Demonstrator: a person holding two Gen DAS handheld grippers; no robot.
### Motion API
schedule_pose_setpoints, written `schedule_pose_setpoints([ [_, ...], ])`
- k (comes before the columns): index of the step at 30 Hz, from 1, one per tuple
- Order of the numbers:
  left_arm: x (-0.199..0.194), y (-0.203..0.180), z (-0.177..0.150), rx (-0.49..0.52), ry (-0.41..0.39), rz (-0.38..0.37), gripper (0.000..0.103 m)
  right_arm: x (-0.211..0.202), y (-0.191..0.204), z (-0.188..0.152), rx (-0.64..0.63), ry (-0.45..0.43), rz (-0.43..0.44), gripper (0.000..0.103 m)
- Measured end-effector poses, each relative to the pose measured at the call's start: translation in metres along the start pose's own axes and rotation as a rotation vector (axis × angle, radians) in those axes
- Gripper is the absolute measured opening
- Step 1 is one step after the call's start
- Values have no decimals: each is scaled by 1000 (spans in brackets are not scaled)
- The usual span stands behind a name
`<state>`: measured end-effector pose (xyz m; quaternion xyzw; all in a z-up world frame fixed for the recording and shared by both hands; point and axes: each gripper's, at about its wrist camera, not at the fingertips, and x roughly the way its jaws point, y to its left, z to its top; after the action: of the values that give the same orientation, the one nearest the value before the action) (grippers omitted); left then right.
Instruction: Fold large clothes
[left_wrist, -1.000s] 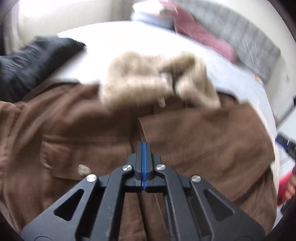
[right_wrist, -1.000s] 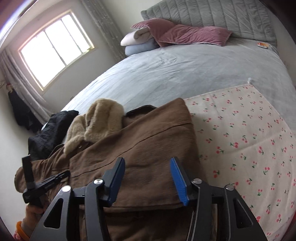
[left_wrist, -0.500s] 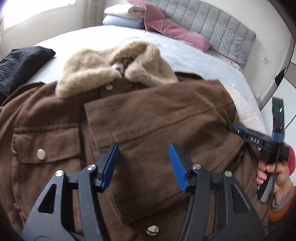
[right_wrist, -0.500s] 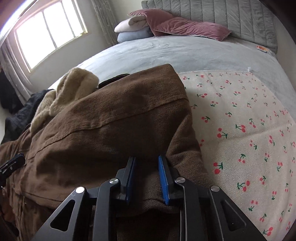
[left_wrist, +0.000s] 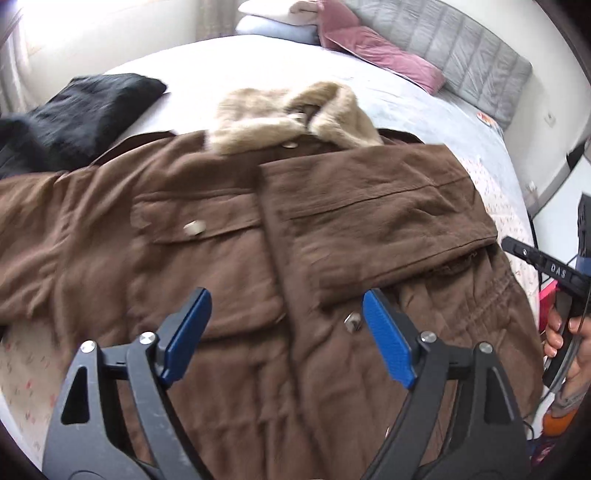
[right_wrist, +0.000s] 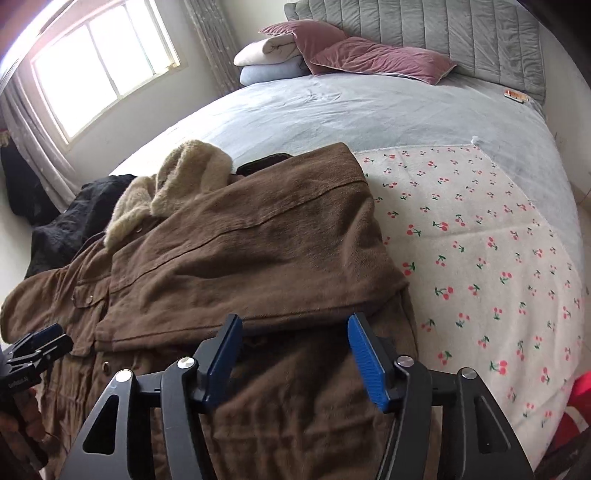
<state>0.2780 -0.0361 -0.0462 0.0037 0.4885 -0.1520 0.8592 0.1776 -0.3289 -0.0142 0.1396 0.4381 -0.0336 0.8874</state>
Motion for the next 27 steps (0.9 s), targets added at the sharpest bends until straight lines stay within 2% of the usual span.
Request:
schedule_pose_setpoints([
  [2, -35, 22, -7, -67, 0, 23, 86, -18, 13, -7, -13, -9, -9, 70],
  [7, -88, 98, -26, -222, -6, 113, 90, -46, 53, -19, -49, -10, -1, 77],
  [11, -148, 169, -47, -330, -64, 192, 90, -52, 84, -29, -106, -29, 17, 79],
  [13, -163, 204, -55, -395, -98, 233, 90, -49, 90, -39, -104, -41, 45, 81],
  [16, -177, 259, -66, -511, -151, 294, 90, -29, 90, -56, -73, -24, 104, 84],
  [19, -185, 314, -75, -640, -222, 321, 90, -2, 96, -56, -83, 54, 62, 84],
  [25, -179, 396, -102, -896, -340, 288, 89, 13, 98, -60, -128, 57, 53, 84],
  [27, -176, 411, -108, -946, -378, 274, 83, 19, 93, -60, -118, 67, 43, 84],
])
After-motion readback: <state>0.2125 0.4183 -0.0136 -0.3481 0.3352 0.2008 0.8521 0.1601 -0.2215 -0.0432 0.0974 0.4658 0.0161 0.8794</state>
